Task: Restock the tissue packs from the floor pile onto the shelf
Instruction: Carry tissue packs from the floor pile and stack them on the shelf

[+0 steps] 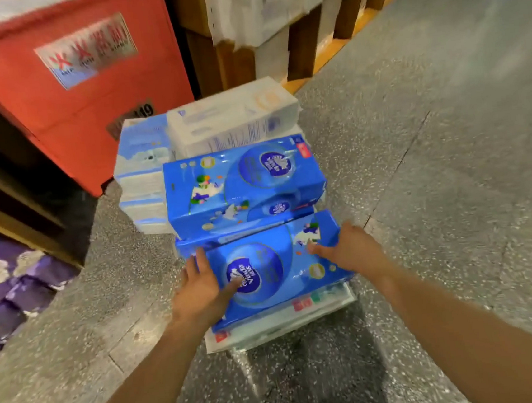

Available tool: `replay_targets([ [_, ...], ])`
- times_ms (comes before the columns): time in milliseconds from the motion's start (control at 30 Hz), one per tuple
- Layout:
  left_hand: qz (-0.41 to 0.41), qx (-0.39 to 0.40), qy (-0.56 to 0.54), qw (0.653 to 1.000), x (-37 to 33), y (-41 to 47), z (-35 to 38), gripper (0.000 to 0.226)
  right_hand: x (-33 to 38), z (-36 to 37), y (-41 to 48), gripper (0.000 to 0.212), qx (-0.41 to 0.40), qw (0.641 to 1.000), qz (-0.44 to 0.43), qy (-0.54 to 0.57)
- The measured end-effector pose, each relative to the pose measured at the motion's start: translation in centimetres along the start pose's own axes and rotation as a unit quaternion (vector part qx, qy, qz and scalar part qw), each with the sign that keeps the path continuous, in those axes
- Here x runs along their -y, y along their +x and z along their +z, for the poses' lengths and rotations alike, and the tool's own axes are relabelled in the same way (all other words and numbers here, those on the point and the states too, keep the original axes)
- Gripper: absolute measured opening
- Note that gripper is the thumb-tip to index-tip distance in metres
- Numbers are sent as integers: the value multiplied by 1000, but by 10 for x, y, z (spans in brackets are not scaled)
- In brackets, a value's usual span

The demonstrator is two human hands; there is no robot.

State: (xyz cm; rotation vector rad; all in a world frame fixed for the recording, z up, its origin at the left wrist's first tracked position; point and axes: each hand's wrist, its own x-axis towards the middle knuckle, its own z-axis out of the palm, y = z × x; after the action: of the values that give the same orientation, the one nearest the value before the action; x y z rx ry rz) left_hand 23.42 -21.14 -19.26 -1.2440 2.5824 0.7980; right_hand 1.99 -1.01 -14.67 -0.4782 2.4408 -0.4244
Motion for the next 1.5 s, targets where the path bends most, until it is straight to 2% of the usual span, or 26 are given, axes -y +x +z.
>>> replay_targets([
  [100, -68, -1, -65, 996, 12, 12, 27, 128, -6, 20, 22, 55, -3, 997, 25, 75],
  [167, -98, 17, -148, 984, 16, 16, 34, 135, -6, 26, 31, 52, 5, 993, 27, 117],
  [267, -118, 22, -212, 970, 15, 15, 28, 115, -9, 32, 36, 39, -20, 986, 12, 163],
  [367, -129, -1, -238, 963, 3, -7, -1, 102, 2, 19, 10, 50, -55, 977, 19, 204],
  [433, -132, -24, -256, 957, -8, -32, -34, 99, 17, -3, -17, 66, -78, 973, 29, 216],
  [500, -129, -47, -265, 954, -20, -60, -80, 96, 42, -37, -49, 72, -98, 970, 15, 223],
  [667, -100, -79, -280, 951, -51, -137, -235, 95, 127, -155, -151, 67, -110, 963, -32, 245],
  [767, -68, -116, -289, 948, -83, -197, -340, 83, 173, -230, -221, 65, -121, 960, -55, 245],
  [867, -55, -154, -292, 942, -119, -262, -438, 82, 213, -300, -296, 54, -125, 955, -75, 258],
  [967, -41, -174, -291, 940, -141, -321, -506, 82, 237, -354, -361, 60, -110, 953, -97, 264],
  [1033, -34, -178, -293, 939, -158, -359, -544, 82, 246, -385, -398, 51, -104, 949, -107, 276],
  [1133, -40, -202, -297, 932, -182, -411, -585, 83, 255, -426, -449, 41, -97, 942, -130, 295],
  [1233, -47, -230, -300, 925, -200, -455, -603, 84, 255, -458, -483, 33, -89, 937, -190, 279],
  [1333, -59, -275, -313, 907, -211, -493, -611, 83, 256, -484, -503, 43, -74, 930, -231, 276],
  [1500, -99, -347, -337, 870, -201, -559, -608, 64, 284, -499, -532, 56, -16, 917, -304, 257],
])
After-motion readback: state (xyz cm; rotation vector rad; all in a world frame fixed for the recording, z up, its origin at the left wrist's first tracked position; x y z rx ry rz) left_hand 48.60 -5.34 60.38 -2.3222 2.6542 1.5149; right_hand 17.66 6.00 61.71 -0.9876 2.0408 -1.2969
